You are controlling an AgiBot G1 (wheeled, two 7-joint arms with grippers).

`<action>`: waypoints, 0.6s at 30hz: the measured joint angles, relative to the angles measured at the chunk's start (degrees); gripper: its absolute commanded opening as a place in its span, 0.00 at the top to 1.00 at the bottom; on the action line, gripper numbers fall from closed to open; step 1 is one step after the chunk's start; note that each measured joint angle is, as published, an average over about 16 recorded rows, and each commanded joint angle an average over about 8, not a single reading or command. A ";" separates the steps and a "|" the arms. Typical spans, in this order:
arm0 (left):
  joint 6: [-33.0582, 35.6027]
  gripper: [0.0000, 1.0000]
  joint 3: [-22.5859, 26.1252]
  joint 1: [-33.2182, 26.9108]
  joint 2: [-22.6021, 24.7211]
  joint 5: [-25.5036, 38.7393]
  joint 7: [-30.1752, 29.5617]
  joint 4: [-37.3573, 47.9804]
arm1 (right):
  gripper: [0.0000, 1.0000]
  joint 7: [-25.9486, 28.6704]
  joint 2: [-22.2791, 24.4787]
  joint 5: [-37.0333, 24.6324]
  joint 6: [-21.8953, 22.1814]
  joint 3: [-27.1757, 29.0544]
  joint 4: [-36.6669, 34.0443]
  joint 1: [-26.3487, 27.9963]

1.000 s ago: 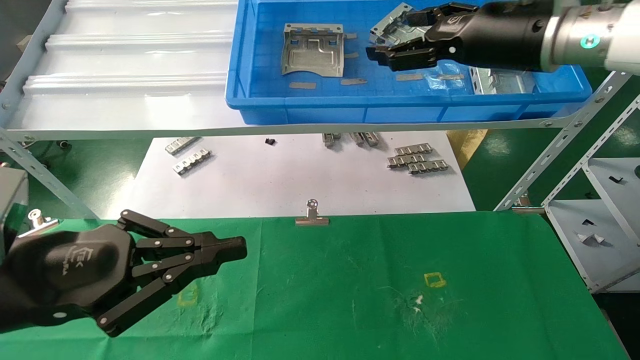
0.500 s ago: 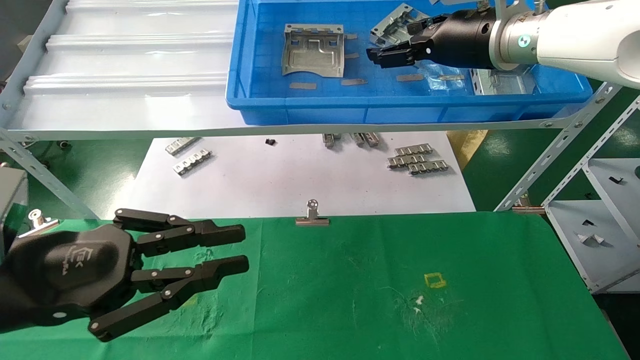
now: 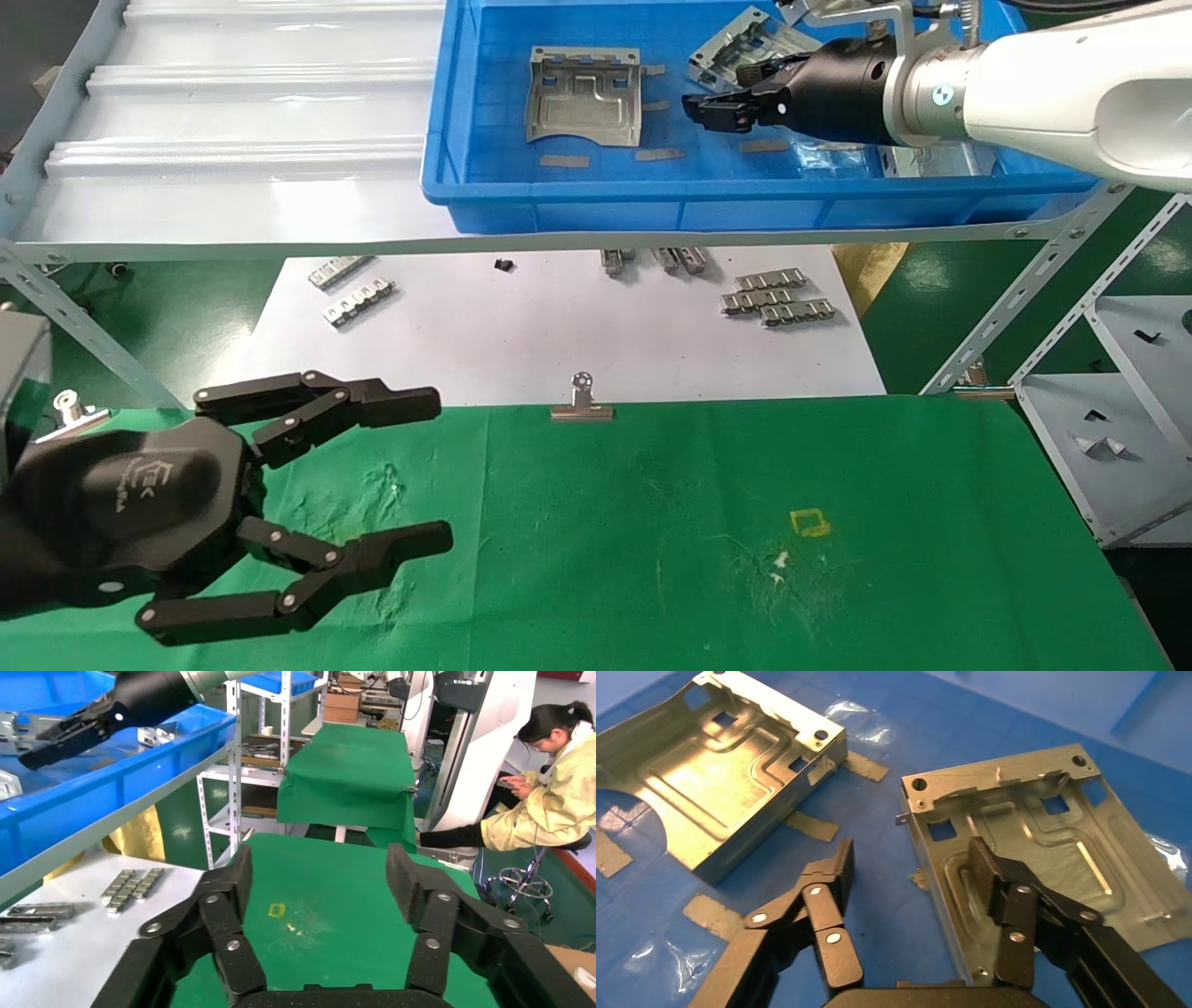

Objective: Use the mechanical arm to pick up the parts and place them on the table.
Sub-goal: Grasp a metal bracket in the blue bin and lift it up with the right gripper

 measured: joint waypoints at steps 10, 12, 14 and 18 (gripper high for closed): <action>0.00 0.00 0.01 0.00 0.00 0.00 0.00 0.00 | 1.00 -0.75 0.10 0.18 0.91 0.12 0.38 -0.66; 0.00 0.00 0.01 0.00 0.00 -0.01 0.00 0.00 | 1.00 -1.02 0.19 0.21 0.83 0.14 0.47 -0.70; 0.00 0.00 0.01 0.00 0.00 -0.01 0.00 0.00 | 1.00 -1.35 0.28 0.20 0.69 0.13 0.56 -0.71; 0.00 0.00 0.01 0.00 0.00 -0.01 0.01 0.00 | 1.00 -2.04 0.53 0.26 0.19 0.18 0.71 -0.65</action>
